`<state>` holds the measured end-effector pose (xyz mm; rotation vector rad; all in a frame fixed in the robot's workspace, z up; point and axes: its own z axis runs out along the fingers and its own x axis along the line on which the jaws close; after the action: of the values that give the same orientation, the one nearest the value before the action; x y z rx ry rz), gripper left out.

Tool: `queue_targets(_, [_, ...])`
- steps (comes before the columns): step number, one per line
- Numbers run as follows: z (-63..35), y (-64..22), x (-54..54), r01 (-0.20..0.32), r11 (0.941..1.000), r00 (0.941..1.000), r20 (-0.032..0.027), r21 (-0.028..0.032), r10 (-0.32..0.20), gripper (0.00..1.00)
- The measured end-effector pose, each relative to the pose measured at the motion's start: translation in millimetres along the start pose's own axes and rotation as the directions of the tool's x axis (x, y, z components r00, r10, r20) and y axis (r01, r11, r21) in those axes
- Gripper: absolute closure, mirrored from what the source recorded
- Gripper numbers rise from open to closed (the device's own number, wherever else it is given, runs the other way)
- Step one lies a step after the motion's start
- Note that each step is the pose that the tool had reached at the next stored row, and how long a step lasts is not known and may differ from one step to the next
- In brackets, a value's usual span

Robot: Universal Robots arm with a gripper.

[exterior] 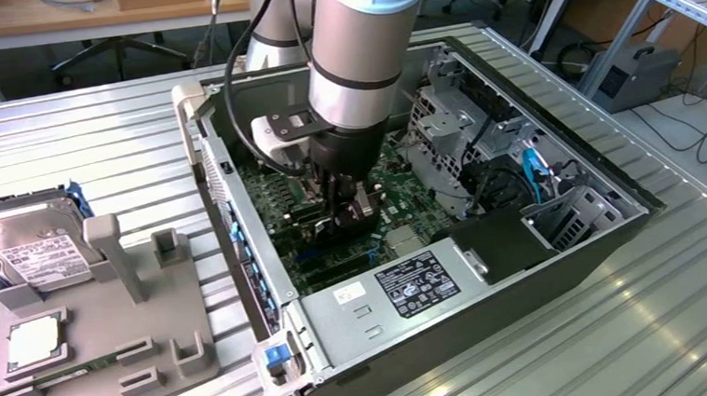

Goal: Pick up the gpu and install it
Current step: 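Insert the gpu into the slot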

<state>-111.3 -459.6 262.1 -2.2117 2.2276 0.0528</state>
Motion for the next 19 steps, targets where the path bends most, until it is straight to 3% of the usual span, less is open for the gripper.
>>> queue_targets(11, [-4.6,0.0,-0.1,0.000,1.0000,1.0000,0.0006,0.0003,0.000,0.74])
queue_targets(19, [3.1,0.7,0.2,0.000,1.0000,1.0000,0.0000,0.0013,0.000,0.74])
